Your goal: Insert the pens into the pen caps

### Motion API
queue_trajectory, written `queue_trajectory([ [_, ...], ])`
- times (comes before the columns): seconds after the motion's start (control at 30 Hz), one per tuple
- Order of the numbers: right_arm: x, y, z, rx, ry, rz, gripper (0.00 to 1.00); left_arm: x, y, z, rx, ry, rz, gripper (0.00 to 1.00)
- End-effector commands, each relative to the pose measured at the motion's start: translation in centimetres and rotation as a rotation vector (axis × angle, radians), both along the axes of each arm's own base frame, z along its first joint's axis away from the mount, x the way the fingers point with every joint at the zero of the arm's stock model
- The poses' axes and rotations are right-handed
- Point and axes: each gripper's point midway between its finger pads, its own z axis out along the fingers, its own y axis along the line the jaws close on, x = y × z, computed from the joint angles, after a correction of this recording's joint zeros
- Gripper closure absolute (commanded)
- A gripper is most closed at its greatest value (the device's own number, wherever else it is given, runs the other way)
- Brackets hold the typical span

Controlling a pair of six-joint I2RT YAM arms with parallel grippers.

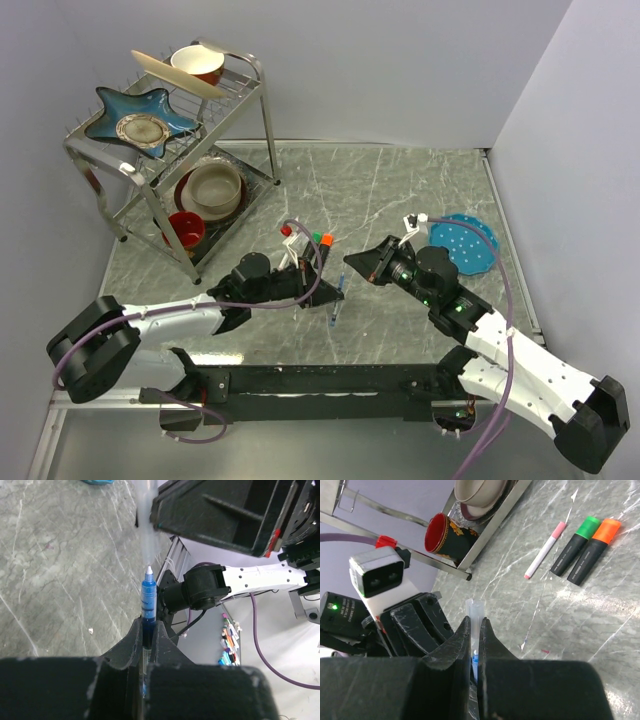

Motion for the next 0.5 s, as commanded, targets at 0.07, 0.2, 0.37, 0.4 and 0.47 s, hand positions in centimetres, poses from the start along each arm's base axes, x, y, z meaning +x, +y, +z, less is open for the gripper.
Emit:
queue_trajectory([
  [0.07, -0.3, 0.3, 0.7, 0.023, -0.037, 0.021, 1.0, 0.3, -0.5, 3.8, -0.073, -0.089, -0.009, 0.99],
  [0.2, -0.7, 0.4, 0.7, 0.028, -0.035, 0.038, 1.0, 0.6, -0.4, 3.8, -0.057, -0.099, 0.01, 0.99],
  [0.37, -1.3, 0.4, 0.7, 0.047, -0.042, 0.047, 1.0, 0.8, -0.5, 3.9, -0.049, -0.106, 0.018, 0.99],
  [0.4, -1.5, 0.4, 0.3, 0.043, -0.035, 0.05, 1.0, 0.8, -0.4, 4.0, -0.05, -0.107, 0.02, 0.99],
  [0.47, -1.9, 0.6, 0.2, 0.053, -0.032, 0.062, 1.0, 0.9, -0.5, 4.3, -0.054, -0.114, 0.021, 0.99],
])
